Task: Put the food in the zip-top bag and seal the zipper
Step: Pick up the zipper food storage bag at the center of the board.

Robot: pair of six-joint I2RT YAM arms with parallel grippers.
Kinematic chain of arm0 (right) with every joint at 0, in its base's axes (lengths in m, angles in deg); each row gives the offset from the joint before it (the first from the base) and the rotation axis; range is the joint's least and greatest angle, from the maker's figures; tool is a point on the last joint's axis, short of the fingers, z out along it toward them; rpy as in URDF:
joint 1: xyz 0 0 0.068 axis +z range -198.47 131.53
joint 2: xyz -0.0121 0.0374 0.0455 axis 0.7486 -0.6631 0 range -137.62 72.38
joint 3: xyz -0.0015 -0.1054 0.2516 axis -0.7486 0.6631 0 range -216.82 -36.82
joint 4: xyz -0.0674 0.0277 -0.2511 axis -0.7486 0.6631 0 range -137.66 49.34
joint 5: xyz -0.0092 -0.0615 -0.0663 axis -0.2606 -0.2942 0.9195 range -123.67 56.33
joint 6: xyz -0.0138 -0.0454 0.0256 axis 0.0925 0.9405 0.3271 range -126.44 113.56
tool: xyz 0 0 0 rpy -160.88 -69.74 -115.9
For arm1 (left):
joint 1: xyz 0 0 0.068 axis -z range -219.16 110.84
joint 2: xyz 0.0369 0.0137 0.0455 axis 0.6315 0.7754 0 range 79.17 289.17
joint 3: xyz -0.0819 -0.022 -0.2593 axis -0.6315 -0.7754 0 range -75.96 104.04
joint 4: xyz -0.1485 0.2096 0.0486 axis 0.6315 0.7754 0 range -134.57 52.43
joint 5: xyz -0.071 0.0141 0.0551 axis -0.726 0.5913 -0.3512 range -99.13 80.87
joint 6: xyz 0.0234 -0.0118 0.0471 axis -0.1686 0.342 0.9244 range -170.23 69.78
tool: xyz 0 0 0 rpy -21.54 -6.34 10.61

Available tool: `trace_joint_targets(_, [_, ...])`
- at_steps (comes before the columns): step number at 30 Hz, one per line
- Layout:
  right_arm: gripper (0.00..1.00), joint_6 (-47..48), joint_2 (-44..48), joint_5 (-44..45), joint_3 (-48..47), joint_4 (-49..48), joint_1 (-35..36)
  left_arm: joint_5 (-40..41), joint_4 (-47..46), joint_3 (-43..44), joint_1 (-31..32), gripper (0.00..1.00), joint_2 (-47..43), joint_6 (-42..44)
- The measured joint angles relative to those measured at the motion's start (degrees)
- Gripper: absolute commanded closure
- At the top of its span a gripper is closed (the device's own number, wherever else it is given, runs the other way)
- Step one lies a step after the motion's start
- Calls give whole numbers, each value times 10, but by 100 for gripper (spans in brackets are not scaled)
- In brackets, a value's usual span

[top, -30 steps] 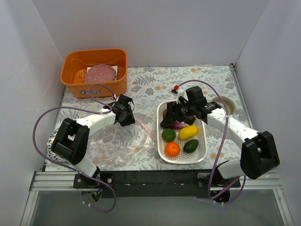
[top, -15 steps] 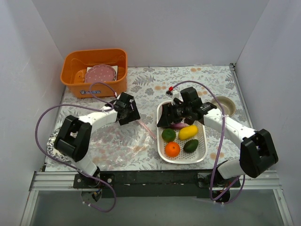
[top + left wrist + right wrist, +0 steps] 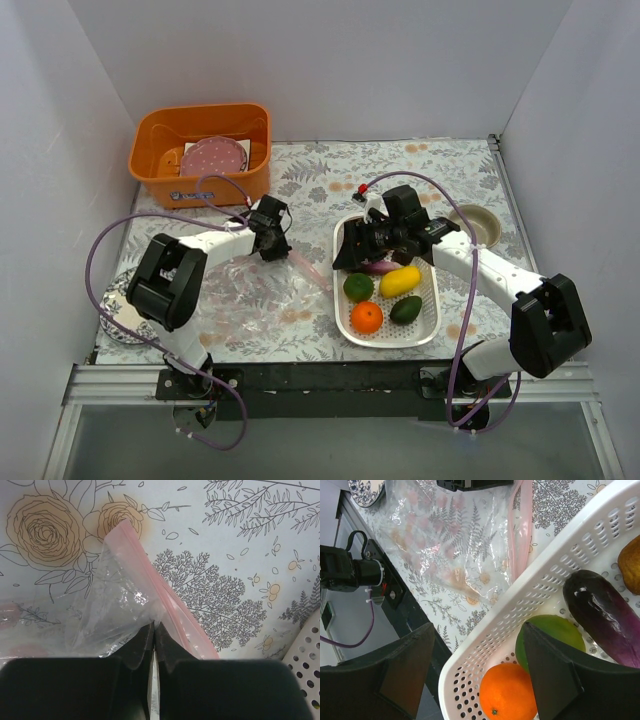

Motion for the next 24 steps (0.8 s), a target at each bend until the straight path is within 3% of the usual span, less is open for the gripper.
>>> trace_joint_targets(6, [26, -4, 0, -1, 0, -10, 0, -12, 8, -21, 0, 100, -35, 14])
trace_joint_targets(12, [36, -15, -11, -10, 0, -33, 8, -40, 9, -57, 0, 100, -154, 50])
trace_joint_targets(18, [35, -30, -52, -25, 0, -61, 24, -87, -17, -97, -2, 100, -278, 76])
trace_joint_targets(24, [34, -56, -82, -42, -1, -102, 39, -126, -44, -132, -2, 100, -339, 92])
